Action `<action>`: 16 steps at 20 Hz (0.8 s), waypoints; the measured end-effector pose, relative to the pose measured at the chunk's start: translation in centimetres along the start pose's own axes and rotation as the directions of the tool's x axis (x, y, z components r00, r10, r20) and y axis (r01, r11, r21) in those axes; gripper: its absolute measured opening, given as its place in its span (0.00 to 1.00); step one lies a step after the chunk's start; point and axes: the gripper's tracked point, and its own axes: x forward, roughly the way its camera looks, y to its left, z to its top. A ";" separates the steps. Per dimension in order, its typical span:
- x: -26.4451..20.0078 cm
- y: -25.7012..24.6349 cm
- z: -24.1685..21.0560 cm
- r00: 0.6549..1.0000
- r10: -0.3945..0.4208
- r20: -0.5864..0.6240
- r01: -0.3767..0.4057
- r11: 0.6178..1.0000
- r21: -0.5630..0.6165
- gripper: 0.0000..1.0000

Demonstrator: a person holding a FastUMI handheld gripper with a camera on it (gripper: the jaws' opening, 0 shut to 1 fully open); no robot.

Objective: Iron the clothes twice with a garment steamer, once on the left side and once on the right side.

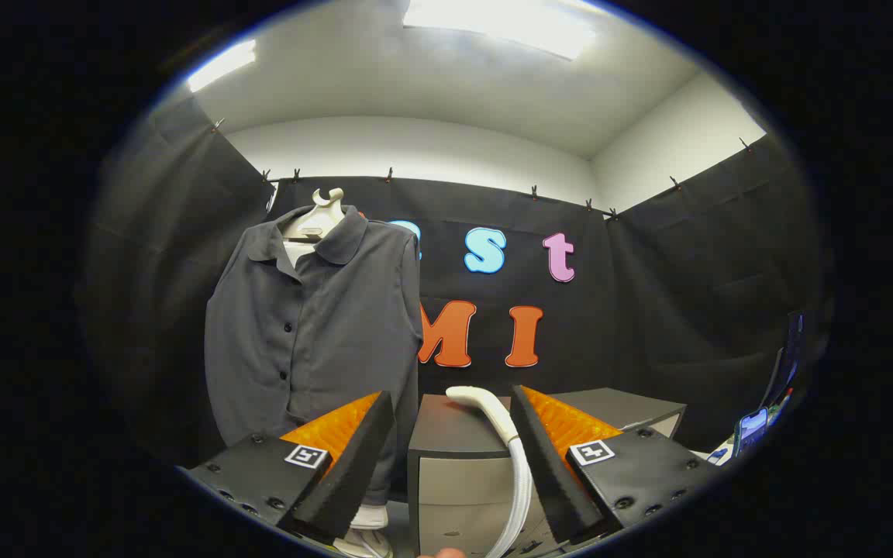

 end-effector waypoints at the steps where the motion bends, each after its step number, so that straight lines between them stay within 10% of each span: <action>1: 0.1 0.0 0.0 1.000 -0.001 0.001 0.001 1.000 0.000 0.97; 16: -0.6 0.7 0.4 1.000 0.010 -0.006 -0.010 1.000 0.007 0.97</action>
